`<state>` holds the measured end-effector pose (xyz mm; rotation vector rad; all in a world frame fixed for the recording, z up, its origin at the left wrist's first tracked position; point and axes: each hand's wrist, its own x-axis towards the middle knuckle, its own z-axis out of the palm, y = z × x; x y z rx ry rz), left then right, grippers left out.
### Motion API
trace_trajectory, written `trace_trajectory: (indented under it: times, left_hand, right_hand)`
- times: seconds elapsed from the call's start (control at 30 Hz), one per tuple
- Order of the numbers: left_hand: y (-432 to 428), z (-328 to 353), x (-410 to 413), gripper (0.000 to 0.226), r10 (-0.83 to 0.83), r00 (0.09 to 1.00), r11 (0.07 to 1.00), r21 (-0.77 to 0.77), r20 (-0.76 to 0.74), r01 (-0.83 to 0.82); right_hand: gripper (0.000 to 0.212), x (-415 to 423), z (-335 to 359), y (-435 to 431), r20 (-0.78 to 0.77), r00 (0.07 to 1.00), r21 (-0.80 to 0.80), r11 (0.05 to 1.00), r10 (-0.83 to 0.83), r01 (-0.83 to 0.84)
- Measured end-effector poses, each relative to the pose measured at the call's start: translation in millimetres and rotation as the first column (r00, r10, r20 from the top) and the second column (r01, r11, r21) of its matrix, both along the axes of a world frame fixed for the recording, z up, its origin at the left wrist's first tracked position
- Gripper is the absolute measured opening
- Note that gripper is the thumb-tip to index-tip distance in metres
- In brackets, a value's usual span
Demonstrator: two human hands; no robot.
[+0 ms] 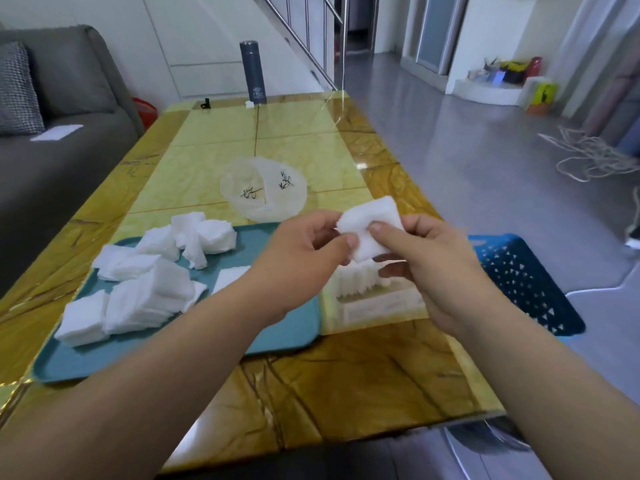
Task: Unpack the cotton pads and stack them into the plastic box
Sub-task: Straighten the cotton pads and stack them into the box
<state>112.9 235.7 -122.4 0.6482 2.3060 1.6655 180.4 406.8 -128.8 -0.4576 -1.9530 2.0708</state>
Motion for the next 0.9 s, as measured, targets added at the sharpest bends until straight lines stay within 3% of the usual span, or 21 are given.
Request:
trace_trajectory:
  times: [0.07,0.13,0.2,0.33,0.53,0.7,0.9]
  left_hand:
    - [18.5,-3.9,-2.7,0.021,0.041,0.995,0.99,-0.13,-0.091,-0.053]
    - [31.0,-11.0,-3.7,0.026,0.003,0.975,0.946,-0.315,-0.223,-0.075]
    - [37.8,-17.5,-2.9,0.03,-0.057,0.956,0.902,-0.426,-0.287,-0.074]
    - [40.8,-27.5,-1.2,0.036,-0.134,0.935,0.839,-0.54,-0.328,-0.069]
    - [35.3,-33.6,-2.4,0.037,-0.159,0.925,0.846,-0.53,-0.346,-0.053]
    - [33.4,-37.2,-3.1,0.034,-0.152,0.929,0.871,-0.491,-0.337,-0.035]
    - [33.1,-43.0,-4.2,0.032,-0.143,0.926,0.884,-0.465,-0.35,-0.04]
  right_hand:
    - [0.024,4.3,0.8,20.1,0.0,0.98,0.167,0.967,-0.198,0.195]
    - [0.02,7.2,0.3,39.1,-0.005,0.94,0.412,0.856,-0.34,0.312]
    - [0.019,7.3,-1.5,51.2,0.016,0.92,0.583,0.751,-0.391,0.309]
    - [0.016,-4.9,-14.3,54.3,0.128,0.905,0.791,0.592,-0.406,0.154]
    - [0.022,-25.3,-23.8,42.5,0.205,0.887,0.907,0.42,-0.413,-0.014]
    - [0.028,-31.8,-20.9,36.3,0.304,0.853,0.919,0.368,-0.425,-0.144]
    - [0.014,-27.3,-13.6,19.5,0.352,0.876,0.916,0.311,-0.33,-0.251]
